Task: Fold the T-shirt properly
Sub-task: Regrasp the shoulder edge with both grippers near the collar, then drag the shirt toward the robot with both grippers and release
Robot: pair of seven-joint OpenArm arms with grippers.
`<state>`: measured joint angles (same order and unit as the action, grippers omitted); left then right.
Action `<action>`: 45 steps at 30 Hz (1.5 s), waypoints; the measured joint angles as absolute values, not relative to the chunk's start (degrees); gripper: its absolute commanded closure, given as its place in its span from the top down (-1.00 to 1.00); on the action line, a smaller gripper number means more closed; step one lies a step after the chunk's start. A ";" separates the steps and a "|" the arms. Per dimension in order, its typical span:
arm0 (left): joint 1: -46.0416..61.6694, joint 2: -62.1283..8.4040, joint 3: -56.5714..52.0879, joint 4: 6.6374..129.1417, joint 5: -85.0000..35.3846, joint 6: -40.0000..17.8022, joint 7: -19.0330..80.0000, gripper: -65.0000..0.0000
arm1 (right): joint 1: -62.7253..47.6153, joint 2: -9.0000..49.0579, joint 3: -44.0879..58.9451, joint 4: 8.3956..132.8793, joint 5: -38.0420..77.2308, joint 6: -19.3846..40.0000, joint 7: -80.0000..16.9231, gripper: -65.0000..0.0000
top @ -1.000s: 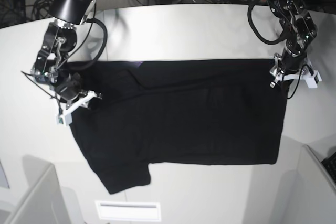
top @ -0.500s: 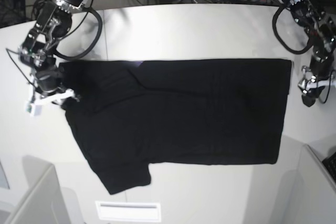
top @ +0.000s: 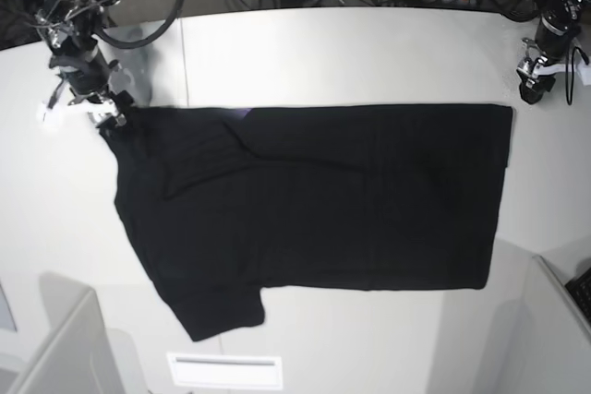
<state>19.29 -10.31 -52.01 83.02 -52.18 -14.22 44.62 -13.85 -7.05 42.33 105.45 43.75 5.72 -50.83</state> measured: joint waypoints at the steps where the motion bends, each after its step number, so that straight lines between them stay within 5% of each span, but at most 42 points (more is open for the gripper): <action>1: 18.98 -10.33 -52.07 82.89 -52.29 -14.15 44.45 0.28 | -13.67 -6.79 43.48 103.66 43.92 5.43 -50.52 -0.09; 17: 14.68 -10.46 -42.44 83.15 -52.36 -14.20 44.40 0.27 | -9.28 -5.48 45.67 89.60 43.77 5.34 -47.94 -0.10; 37: 9.41 -10.94 -42.65 76.09 -50.57 -15.70 42.24 0.26 | -8.12 -2.31 42.09 84.73 45.45 6.04 -44.10 -0.13; 40: 9.30 -10.90 -42.65 75.88 -50.15 -15.51 42.15 -0.04 | -8.14 -2.52 42.09 84.60 45.19 6.04 -44.14 -0.43; 43: 9.26 -10.63 -42.65 75.61 -49.45 -15.22 42.96 -0.64 | -8.23 -2.55 42.09 84.29 44.58 5.96 -44.64 -0.91; 45: 9.26 -10.55 -42.63 75.46 -49.23 -15.03 43.35 -1.00 | -8.29 -2.68 42.09 84.25 44.58 5.96 -44.99 -1.00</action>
